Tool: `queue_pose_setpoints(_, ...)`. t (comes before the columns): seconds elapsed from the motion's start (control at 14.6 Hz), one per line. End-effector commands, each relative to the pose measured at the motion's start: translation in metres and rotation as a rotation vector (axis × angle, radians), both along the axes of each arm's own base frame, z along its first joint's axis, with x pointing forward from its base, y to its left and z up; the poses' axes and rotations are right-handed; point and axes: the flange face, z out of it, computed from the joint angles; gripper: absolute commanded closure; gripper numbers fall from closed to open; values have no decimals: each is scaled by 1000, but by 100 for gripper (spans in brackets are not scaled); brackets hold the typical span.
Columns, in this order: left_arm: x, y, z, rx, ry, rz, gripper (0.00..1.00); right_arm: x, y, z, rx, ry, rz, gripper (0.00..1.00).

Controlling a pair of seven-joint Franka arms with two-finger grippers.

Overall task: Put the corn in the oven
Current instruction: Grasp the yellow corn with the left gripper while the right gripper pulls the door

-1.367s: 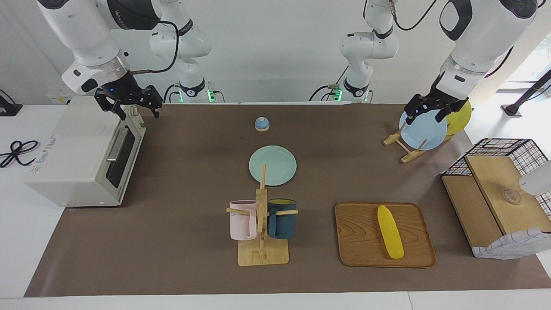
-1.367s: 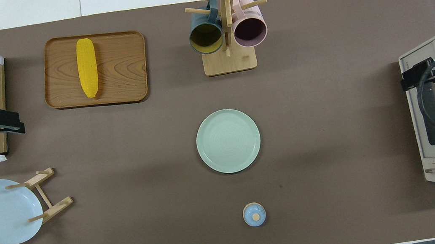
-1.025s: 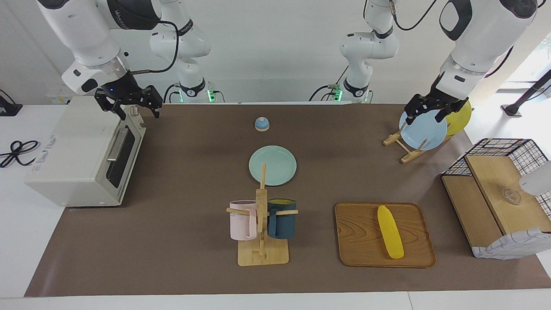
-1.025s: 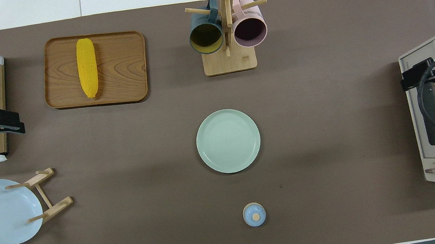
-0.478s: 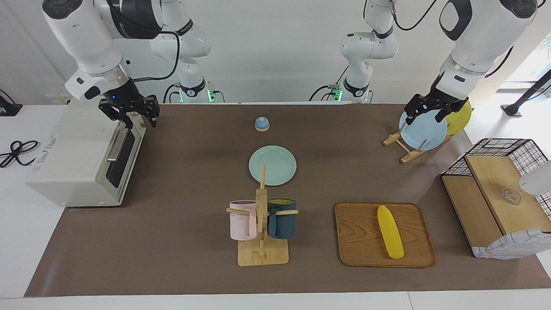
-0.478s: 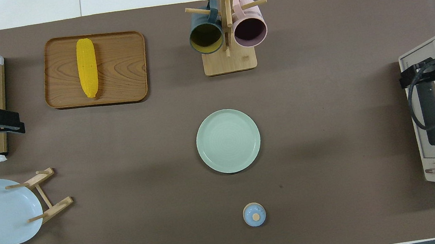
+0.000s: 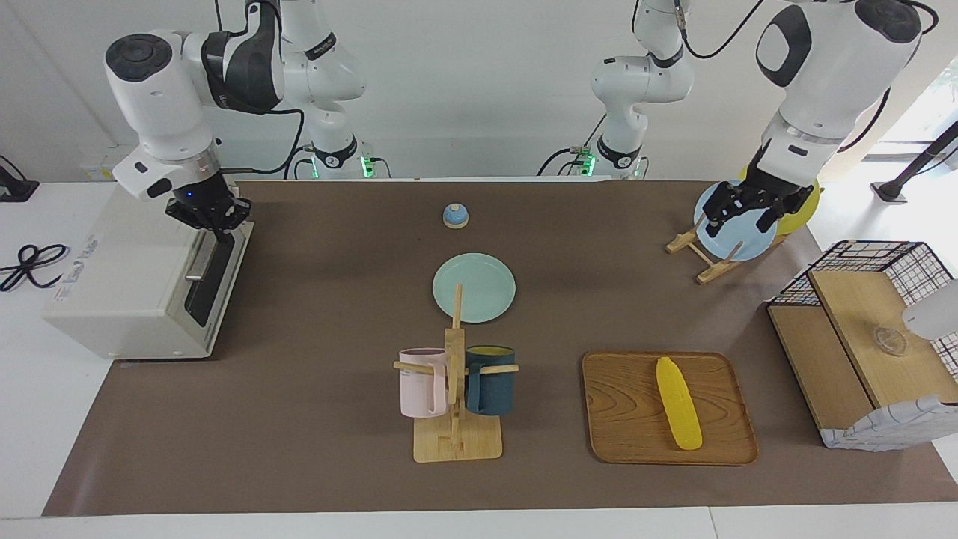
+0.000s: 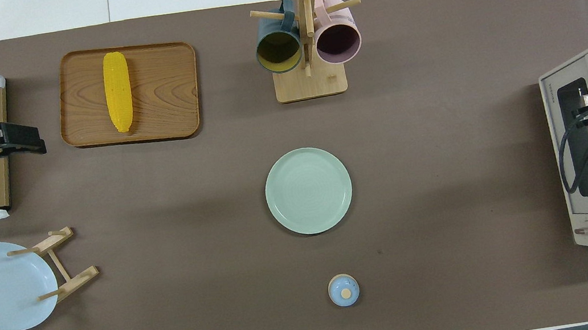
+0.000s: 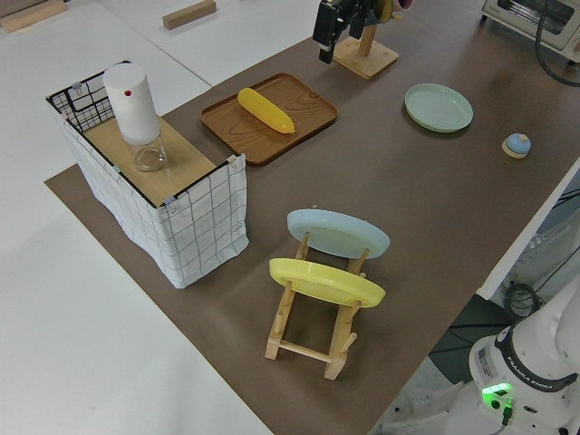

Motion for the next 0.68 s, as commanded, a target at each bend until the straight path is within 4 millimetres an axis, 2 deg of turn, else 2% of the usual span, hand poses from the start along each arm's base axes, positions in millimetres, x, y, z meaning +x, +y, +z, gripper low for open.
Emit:
queue_pose_setpoints(0.0, 52, -9, -59, -2, 28, 6, 0, -9, -26, -16, -13, -13, 23, 100)
queue_pose_setpoints(0.14, 94, -13, -91, 4, 34, -30, 0, -9, -32, -26, -10, 3, 18, 100)
queue_pose_setpoints(0.27, 124, -10, -123, 6, 39, -77, 0, -9, -39, -34, -8, 17, 3, 100)
queue_pose_setpoints(0.34, 142, -14, -146, 7, 30, -83, 0, -9, -42, -35, -8, 19, 0, 100)
queue_pose_setpoints(0.48, 164, -23, -186, -13, -6, -80, 0, -8, -43, -41, -6, 30, 0, 100)
queue_pose_setpoints(0.55, 170, -24, -200, -19, -13, -86, 0, -8, -43, -42, -5, 33, 0, 100)
queue_pose_setpoints(0.62, 173, -28, -206, -26, -32, -105, 0, -7, -43, -46, -4, 40, 0, 100)
